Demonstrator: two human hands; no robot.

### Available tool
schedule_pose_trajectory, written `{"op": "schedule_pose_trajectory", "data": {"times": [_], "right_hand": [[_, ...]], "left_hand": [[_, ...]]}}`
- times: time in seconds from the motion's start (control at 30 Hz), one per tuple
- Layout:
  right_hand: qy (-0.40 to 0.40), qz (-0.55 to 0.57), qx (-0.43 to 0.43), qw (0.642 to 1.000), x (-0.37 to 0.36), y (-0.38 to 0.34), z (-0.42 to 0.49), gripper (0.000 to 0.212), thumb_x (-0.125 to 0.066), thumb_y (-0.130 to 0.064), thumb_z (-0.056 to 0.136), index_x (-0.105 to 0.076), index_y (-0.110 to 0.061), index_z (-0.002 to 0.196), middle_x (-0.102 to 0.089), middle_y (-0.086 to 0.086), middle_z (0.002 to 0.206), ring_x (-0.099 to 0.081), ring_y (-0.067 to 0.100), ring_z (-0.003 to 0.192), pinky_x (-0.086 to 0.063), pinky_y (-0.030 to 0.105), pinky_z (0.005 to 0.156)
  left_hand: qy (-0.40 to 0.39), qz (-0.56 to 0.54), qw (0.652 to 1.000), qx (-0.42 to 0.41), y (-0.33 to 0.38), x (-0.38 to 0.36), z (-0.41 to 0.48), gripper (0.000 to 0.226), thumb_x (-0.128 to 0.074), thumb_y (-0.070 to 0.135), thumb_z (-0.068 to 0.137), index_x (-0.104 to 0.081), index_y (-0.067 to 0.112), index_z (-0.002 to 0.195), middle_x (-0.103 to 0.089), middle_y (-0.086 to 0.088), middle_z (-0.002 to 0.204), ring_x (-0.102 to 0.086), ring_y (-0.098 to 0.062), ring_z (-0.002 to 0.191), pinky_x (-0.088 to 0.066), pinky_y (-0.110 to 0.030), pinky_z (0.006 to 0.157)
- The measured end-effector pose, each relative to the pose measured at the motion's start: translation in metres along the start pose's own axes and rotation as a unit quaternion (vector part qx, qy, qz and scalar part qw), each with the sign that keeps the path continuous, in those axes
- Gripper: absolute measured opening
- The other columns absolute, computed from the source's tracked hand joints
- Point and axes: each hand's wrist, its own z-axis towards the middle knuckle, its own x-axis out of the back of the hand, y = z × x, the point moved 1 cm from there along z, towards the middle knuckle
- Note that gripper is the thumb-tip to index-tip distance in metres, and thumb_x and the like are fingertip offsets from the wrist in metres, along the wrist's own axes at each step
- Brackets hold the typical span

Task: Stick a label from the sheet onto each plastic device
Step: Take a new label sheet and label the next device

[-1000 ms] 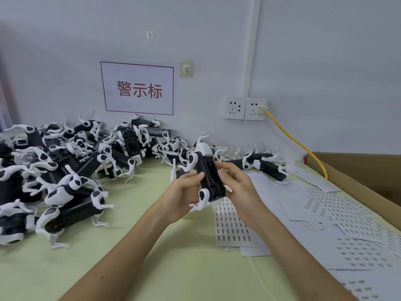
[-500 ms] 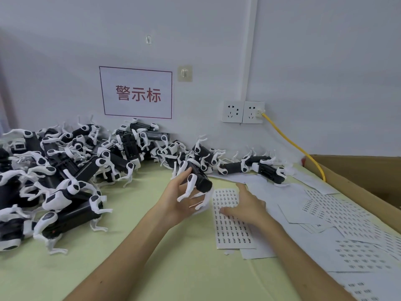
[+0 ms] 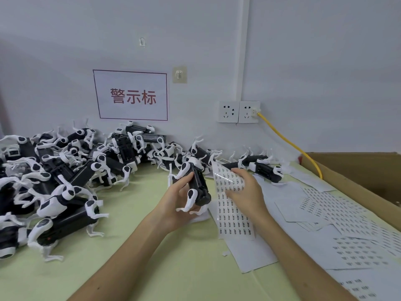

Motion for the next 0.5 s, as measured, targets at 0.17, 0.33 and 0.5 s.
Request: {"op": "schedule_pose_trajectory", "data": {"times": [0.17, 0.33, 0.5], "right_hand": [[-0.047, 0.123, -0.043, 0.990, -0.005, -0.007, -0.002, 0.063, -0.081, -0.005, 0.079, -0.055, -0.029, 0.132, -0.059, -0.019, 0.114, -0.064, 0.003, 0.098, -0.056, 0.036, 0.090], [0.007, 0.009, 0.034, 0.999, -0.009, -0.009, -0.006, 0.061, -0.087, -0.022, 0.075, -0.056, -0.021, 0.128, -0.043, -0.008, 0.127, -0.049, 0.011, 0.115, -0.041, 0.024, 0.096], [0.022, -0.070, 0.172, 0.982, -0.013, -0.015, -0.010, 0.020, -0.077, -0.010, 0.081, -0.072, -0.021, 0.097, -0.058, -0.010, 0.124, -0.048, 0.012, 0.122, -0.035, 0.029, 0.103]], "left_hand": [[-0.065, 0.091, 0.994, -0.009, 0.002, -0.004, -0.003, 0.049, -0.078, 0.046, 0.081, -0.077, 0.013, 0.117, -0.074, -0.007, 0.115, -0.072, -0.023, 0.102, -0.059, -0.033, 0.084], [-0.050, 0.114, 0.992, -0.025, -0.005, -0.003, 0.008, 0.061, -0.087, 0.042, 0.075, -0.072, 0.012, 0.127, -0.066, -0.010, 0.129, -0.061, -0.026, 0.118, -0.037, -0.049, 0.119], [-0.054, 0.096, 0.992, -0.064, -0.006, -0.002, 0.011, 0.055, -0.085, 0.041, 0.079, -0.073, 0.012, 0.123, -0.069, -0.012, 0.126, -0.063, -0.031, 0.118, -0.033, -0.054, 0.120]]}}
